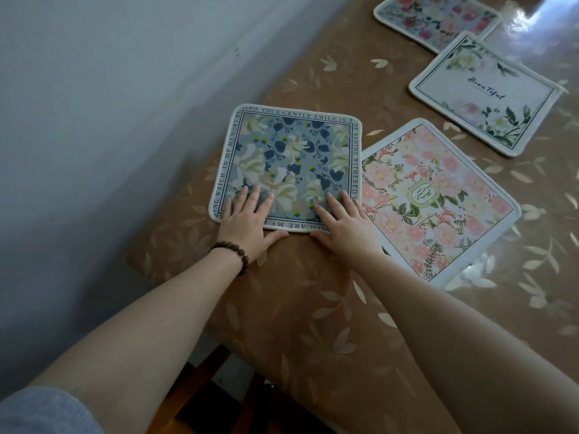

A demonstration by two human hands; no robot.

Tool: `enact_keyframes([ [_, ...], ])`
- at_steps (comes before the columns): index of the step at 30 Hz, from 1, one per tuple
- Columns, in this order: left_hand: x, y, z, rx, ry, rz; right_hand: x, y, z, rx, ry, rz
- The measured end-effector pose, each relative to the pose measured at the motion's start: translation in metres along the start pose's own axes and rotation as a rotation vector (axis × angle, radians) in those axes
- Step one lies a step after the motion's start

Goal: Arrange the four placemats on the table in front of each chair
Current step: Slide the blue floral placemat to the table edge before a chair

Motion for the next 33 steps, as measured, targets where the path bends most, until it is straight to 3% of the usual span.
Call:
enact_keyframes([
  [5,0.002,-0.005,0.000,-0.074,0.059,-0.026,0.001,-0.004,-0.003,0.041,0.065,0.022],
  [10,0.004,-0.013,-0.001,-0.089,0.083,-0.026,-0.001,-0.010,-0.008,0.070,0.023,-0.017],
  [33,-0.008,0.051,-0.139,-0.026,-0.135,-0.062,-0.009,-0.014,-0.150,0.005,0.003,0.103],
])
Point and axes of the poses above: each hand's wrist, its own z-axis towards the middle knuckle, its own x-axis out of the back of the hand, y = z × x, the point moved 3 cm from there along z, towards the middle knuckle, and after that the axes turned 1 degree about -z, right-handed, at the moved point
